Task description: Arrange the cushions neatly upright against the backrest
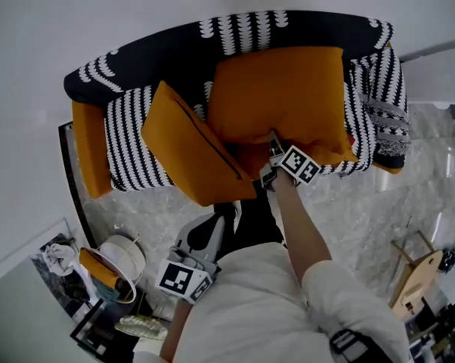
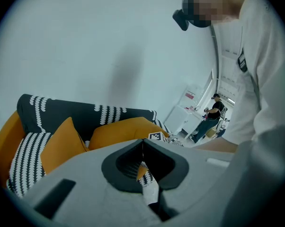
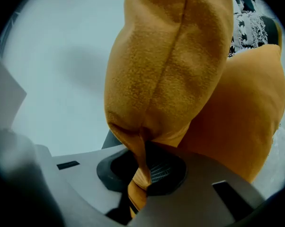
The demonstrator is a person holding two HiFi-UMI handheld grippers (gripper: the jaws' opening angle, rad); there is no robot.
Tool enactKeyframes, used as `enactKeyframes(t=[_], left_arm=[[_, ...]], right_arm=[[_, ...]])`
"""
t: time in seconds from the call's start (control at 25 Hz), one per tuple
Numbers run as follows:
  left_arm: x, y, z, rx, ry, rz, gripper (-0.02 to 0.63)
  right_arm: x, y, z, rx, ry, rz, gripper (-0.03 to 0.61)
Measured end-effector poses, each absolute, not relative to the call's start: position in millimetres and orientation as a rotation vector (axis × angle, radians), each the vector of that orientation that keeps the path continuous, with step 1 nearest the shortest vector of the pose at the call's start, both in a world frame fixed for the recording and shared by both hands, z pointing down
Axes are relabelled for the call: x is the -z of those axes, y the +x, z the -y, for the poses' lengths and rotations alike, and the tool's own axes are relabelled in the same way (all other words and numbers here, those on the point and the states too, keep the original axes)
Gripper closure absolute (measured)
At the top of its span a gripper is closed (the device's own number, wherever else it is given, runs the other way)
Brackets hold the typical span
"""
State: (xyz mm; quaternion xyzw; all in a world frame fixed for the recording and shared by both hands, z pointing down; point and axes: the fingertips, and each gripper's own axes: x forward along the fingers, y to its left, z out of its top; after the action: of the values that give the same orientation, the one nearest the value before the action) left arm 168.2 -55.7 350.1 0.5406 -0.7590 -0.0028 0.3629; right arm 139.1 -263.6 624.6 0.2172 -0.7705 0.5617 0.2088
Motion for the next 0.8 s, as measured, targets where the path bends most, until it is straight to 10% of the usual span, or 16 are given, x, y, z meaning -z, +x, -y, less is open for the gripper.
enactKeyframes(t=[0.8], left_arm=[[-328.8, 139.5, 60.0, 0.033, 1.43, 2.033, 0.601]], right_arm=[[-479.1, 55.2, 374.4, -1.536, 0.513, 2.583, 0.558]])
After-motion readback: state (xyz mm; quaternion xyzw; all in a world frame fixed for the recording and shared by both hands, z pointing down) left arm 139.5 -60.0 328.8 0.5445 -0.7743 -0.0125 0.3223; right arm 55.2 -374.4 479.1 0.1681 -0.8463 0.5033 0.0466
